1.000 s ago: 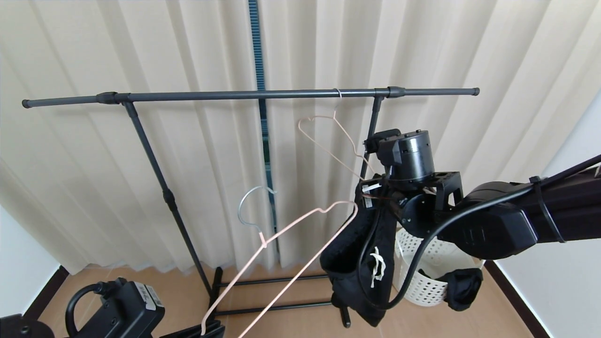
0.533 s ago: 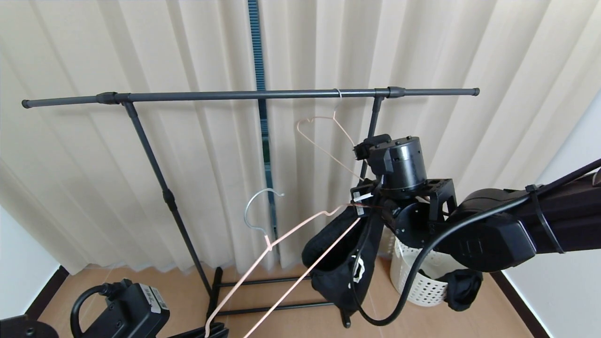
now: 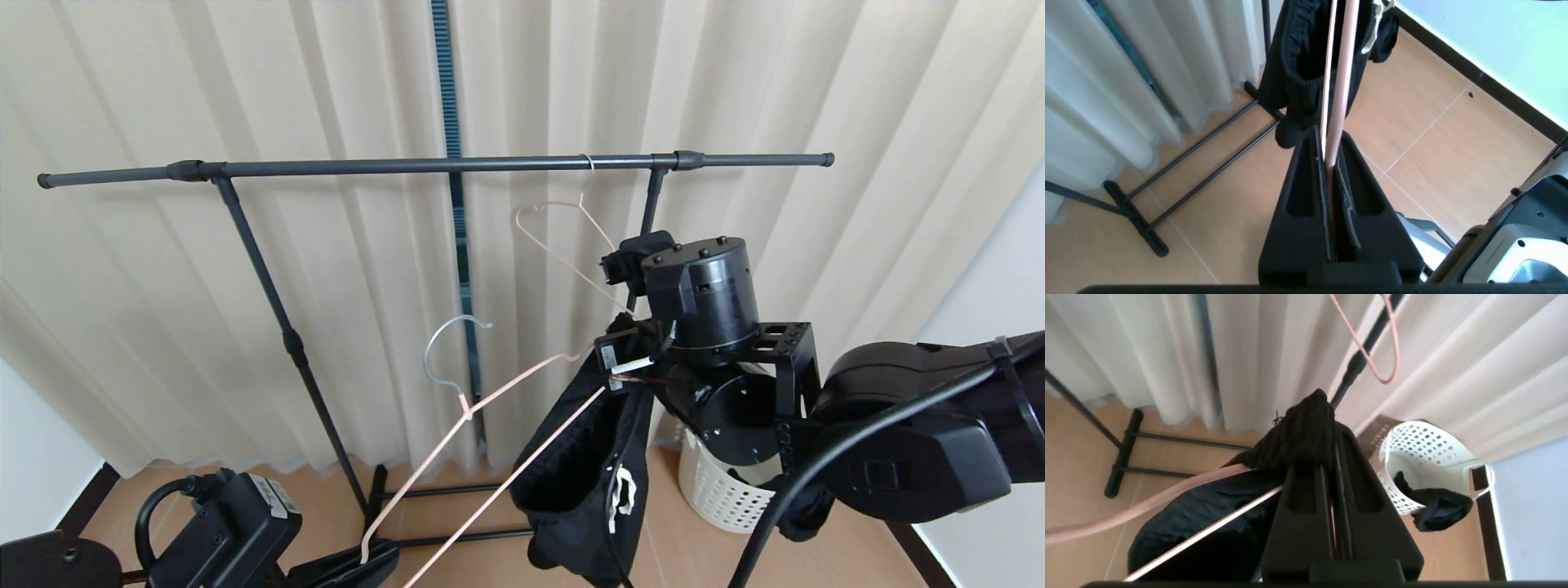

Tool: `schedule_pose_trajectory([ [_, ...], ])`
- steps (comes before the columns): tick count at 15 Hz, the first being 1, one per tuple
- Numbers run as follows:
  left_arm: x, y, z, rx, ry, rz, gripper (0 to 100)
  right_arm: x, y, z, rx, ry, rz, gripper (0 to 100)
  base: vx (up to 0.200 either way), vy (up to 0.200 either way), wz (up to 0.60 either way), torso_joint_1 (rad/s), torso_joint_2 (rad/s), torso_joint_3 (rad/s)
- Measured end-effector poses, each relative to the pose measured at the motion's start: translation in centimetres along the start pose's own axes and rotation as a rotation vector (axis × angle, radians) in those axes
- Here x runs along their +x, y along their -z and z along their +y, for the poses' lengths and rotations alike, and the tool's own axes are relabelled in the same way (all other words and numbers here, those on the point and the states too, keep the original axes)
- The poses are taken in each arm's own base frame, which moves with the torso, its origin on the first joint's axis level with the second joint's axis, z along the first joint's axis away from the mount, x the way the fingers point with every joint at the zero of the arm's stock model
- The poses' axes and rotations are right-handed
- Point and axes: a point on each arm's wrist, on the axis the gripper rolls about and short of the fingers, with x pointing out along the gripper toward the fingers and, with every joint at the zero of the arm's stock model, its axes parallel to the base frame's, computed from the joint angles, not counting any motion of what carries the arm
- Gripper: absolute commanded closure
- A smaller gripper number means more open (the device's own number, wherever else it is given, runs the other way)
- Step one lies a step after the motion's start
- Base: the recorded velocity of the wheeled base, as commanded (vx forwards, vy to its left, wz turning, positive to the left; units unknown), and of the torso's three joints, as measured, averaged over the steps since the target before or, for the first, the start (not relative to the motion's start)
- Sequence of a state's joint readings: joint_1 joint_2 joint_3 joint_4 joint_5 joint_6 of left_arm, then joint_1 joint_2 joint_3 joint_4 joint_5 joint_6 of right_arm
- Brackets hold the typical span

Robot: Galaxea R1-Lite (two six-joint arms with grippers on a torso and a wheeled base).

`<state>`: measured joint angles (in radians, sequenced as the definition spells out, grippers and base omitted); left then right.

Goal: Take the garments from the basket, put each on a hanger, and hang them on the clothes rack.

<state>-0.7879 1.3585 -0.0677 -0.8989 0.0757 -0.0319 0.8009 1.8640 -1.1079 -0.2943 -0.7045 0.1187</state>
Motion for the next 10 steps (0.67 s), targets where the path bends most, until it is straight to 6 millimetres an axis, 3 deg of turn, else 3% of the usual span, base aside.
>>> schedule_pose_trajectory([
  [10, 0.3, -0.1, 0.8, -0.018, -0.047, 0.007, 100, -3.7, 0.3, 2.4, -0.032, -0.089, -0.033, 100, 0.000, 0.000, 0.00, 0.000, 0.00, 0.000],
])
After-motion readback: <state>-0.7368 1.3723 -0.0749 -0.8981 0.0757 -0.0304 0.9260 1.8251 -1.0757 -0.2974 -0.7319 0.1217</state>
